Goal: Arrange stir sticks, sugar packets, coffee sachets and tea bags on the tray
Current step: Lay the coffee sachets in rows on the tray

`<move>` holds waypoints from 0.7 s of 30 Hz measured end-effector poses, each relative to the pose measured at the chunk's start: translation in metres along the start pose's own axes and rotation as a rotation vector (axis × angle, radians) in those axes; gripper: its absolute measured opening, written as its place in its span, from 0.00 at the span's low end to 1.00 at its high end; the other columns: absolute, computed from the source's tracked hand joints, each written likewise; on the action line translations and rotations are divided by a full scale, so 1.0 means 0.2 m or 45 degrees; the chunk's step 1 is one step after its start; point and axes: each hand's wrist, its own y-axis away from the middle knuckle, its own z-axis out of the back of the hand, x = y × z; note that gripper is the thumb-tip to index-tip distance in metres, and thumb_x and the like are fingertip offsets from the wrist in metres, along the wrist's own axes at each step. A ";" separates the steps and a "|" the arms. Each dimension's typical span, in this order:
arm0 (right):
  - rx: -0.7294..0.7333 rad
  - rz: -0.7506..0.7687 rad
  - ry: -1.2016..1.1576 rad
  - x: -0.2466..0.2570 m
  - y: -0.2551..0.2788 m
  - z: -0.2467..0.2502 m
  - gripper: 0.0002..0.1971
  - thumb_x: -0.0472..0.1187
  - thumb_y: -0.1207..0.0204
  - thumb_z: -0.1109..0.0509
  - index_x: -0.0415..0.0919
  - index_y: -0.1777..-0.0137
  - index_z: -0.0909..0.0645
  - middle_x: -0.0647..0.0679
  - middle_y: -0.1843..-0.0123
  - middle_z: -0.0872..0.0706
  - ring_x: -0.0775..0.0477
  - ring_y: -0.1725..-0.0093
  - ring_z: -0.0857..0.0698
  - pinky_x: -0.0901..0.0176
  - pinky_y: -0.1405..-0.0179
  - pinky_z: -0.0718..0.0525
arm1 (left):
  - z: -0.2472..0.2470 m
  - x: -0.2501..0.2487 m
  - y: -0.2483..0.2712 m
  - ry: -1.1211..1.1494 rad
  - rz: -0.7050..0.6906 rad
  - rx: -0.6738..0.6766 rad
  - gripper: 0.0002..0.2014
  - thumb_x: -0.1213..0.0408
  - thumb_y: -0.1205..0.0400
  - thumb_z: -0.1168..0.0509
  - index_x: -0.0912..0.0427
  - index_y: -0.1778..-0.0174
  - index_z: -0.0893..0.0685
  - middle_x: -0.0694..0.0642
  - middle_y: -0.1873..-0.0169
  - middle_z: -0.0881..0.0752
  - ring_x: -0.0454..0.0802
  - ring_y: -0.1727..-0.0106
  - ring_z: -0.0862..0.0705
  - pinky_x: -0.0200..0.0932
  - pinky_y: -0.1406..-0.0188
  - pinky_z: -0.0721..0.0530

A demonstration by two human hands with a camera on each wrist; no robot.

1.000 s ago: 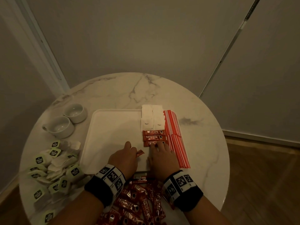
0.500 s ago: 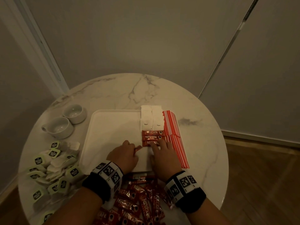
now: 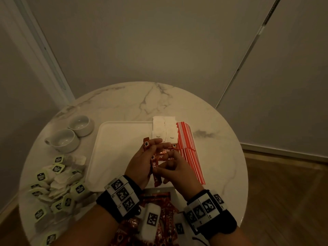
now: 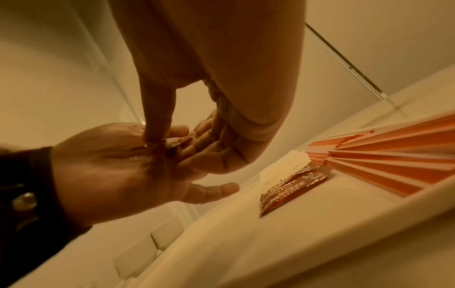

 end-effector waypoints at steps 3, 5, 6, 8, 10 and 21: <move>0.026 -0.006 0.009 -0.02 0.01 0.00 0.14 0.33 0.26 0.25 0.40 0.46 0.27 0.40 0.60 0.10 0.38 0.62 0.10 0.49 0.61 0.15 | 0.03 0.02 -0.01 0.003 0.022 0.014 0.17 0.62 0.11 0.53 0.57 0.35 0.21 0.54 0.41 0.12 0.54 0.40 0.14 0.57 0.43 0.15; -0.013 0.003 0.015 -0.03 0.01 0.00 0.12 0.32 0.26 0.26 0.41 0.49 0.26 0.41 0.62 0.10 0.37 0.62 0.10 0.50 0.62 0.15 | 0.05 0.04 0.00 0.011 0.056 -0.018 0.17 0.61 0.11 0.51 0.54 0.34 0.19 0.56 0.41 0.13 0.56 0.39 0.14 0.59 0.39 0.17; -0.060 0.016 0.025 -0.04 0.01 0.01 0.11 0.32 0.26 0.26 0.41 0.50 0.25 0.42 0.63 0.11 0.40 0.63 0.11 0.54 0.64 0.15 | 0.07 0.04 0.00 -0.025 0.055 -0.050 0.16 0.60 0.11 0.50 0.52 0.34 0.19 0.56 0.41 0.13 0.56 0.39 0.15 0.58 0.38 0.18; -0.195 0.043 0.011 -0.05 0.00 0.01 0.09 0.32 0.27 0.26 0.39 0.56 0.25 0.45 0.66 0.15 0.49 0.69 0.16 0.63 0.70 0.20 | 0.08 0.06 0.00 -0.148 0.030 -0.132 0.15 0.60 0.12 0.48 0.51 0.37 0.18 0.53 0.44 0.13 0.52 0.43 0.14 0.54 0.41 0.16; -0.323 0.052 -0.059 -0.06 -0.01 0.01 0.09 0.32 0.28 0.25 0.38 0.60 0.24 0.46 0.67 0.18 0.53 0.71 0.21 0.64 0.74 0.23 | 0.09 0.08 0.01 -0.286 0.031 -0.194 0.13 0.58 0.12 0.46 0.54 0.42 0.17 0.56 0.53 0.15 0.48 0.60 0.17 0.49 0.56 0.15; -0.470 0.190 -0.118 -0.05 -0.01 -0.03 0.05 0.35 0.29 0.23 0.39 0.61 0.18 0.50 0.65 0.13 0.51 0.60 0.13 0.58 0.57 0.13 | 0.06 0.16 0.12 -0.597 -0.009 -0.058 0.06 0.58 0.22 0.30 0.51 0.50 0.13 0.49 0.77 0.18 0.47 0.79 0.26 0.38 0.79 0.25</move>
